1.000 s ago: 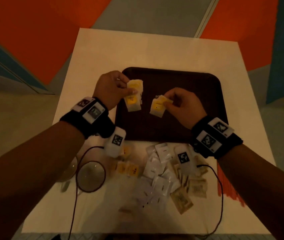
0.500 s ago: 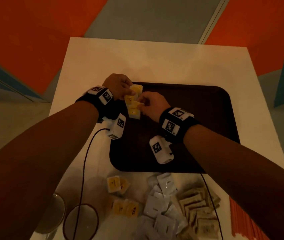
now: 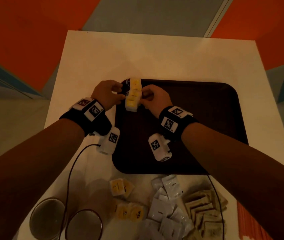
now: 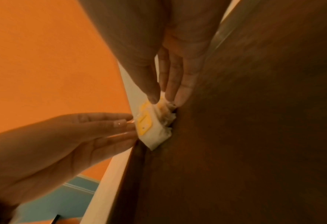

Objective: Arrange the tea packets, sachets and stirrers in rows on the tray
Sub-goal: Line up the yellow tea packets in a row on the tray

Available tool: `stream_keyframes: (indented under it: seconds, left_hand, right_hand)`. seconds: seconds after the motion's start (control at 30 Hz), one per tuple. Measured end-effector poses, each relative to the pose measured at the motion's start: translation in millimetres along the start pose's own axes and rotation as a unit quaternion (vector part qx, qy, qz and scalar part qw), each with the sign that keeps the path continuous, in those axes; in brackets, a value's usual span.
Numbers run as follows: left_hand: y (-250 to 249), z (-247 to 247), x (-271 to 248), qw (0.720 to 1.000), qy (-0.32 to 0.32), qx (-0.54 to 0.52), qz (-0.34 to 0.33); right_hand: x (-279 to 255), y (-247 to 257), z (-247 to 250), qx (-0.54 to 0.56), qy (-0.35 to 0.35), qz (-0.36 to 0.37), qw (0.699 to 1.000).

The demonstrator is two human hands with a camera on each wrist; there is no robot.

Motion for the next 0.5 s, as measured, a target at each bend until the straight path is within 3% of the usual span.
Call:
stream_keyframes:
  seconds: [0.17,0.37,0.5]
  left_hand:
    - [3.0,-11.8,-7.2,0.984,0.005,0.174,-0.030]
    - [4.2,-17.5,-6.7,0.980,-0.022,0.191,-0.052]
    - [5.1,-16.2,-5.1,0.985,-0.039,0.160,-0.057]
  right_hand:
    - [1.1,-21.9,-2.5,0.048,0.011,-0.075,0.996]
    - [7.6,-10.3,-18.7,0.098,0.029,-0.075,0.992]
    - [10.7,-14.7,-17.6,0.060,-0.008,-0.074,0.995]
Point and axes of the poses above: each hand's wrist, its own x-axis towards the middle knuckle, its own z-axis out of the back of the hand, y = z × x, the point moved 4 cm from there along x, towards the middle knuckle, and after that the axes turned 1 degree about x, right-handed, at the moved point
